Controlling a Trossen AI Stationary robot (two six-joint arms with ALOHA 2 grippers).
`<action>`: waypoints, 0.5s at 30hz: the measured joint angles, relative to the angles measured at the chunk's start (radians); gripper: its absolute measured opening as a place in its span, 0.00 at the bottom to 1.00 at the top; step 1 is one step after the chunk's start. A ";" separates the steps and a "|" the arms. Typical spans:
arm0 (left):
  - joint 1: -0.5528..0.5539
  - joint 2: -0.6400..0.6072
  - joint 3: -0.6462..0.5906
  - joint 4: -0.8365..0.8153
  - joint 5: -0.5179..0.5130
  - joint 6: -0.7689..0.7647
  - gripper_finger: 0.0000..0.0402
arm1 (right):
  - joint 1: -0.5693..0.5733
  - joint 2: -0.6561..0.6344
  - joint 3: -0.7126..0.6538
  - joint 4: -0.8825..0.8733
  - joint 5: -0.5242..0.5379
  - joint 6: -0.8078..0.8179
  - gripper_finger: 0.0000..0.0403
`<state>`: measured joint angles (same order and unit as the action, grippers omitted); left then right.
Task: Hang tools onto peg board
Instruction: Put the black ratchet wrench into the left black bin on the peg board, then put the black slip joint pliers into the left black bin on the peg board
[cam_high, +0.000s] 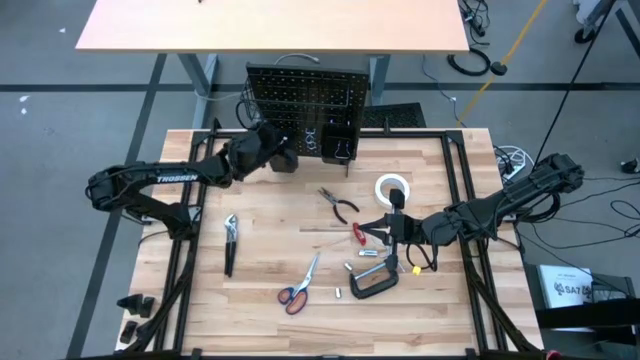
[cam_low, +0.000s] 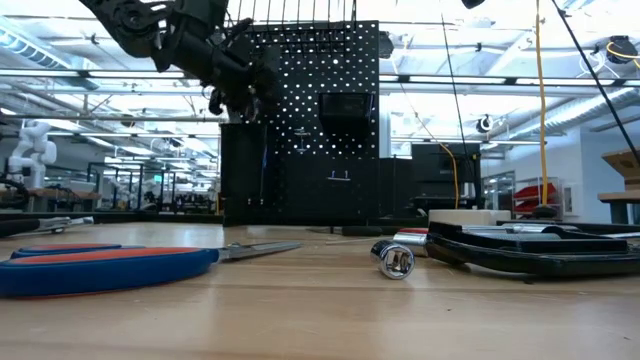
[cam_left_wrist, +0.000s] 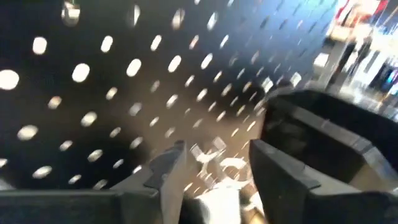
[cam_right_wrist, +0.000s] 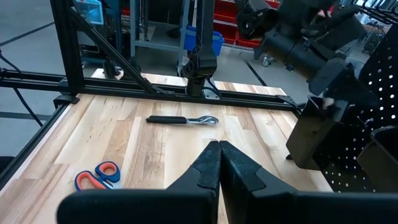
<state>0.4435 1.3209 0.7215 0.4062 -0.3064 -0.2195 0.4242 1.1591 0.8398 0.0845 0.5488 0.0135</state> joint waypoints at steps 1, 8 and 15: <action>0.008 0.001 0.002 -0.015 0.007 0.000 0.43 | 0.000 0.000 0.000 0.000 0.000 0.000 0.00; 0.010 -0.006 0.006 -0.011 0.016 0.054 0.43 | 0.000 0.000 0.000 -0.007 0.000 0.000 0.00; -0.028 -0.057 0.006 0.007 0.014 0.104 0.43 | 0.000 0.000 0.000 -0.016 0.000 0.000 0.00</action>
<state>0.4151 1.2636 0.7277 0.4129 -0.2920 -0.1154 0.4241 1.1591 0.8398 0.0689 0.5488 0.0135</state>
